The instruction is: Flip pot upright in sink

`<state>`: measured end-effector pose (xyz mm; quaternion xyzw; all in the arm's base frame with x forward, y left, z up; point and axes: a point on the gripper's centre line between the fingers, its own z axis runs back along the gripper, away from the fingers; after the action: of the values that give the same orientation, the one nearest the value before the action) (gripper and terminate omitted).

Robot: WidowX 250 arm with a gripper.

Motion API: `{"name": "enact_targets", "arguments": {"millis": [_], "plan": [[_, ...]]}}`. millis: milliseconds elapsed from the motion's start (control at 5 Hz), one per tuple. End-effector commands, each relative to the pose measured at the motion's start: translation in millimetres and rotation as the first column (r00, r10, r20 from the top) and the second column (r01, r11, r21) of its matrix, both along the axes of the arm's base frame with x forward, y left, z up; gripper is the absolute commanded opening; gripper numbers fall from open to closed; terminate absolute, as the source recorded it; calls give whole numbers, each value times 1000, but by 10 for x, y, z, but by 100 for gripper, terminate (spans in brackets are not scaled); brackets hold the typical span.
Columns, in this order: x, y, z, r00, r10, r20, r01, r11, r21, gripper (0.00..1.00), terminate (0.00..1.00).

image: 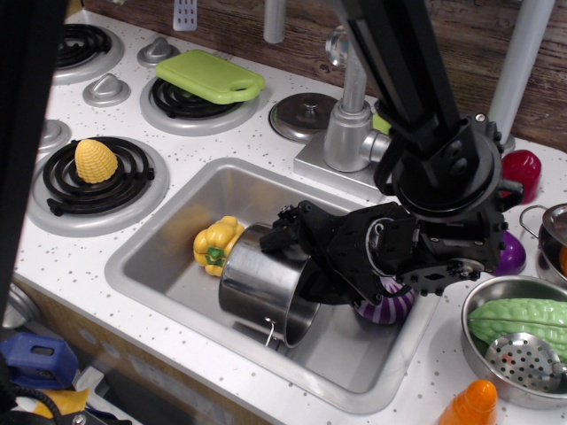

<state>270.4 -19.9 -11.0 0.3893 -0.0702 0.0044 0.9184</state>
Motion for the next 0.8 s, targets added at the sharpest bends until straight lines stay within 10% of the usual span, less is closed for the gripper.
{"name": "enact_targets", "arguments": {"millis": [0, 200, 400, 600], "plan": [[29, 83, 77, 1000, 4, 27, -4, 1000, -15, 100, 0], [32, 115, 103, 1000, 1, 19, -1, 999, -44, 100, 0], [44, 165, 161, 1000, 1, 16, 1, 992, -124, 0, 0], [74, 210, 257, 1000, -13, 0, 13, 981, -192, 0, 0]]}}
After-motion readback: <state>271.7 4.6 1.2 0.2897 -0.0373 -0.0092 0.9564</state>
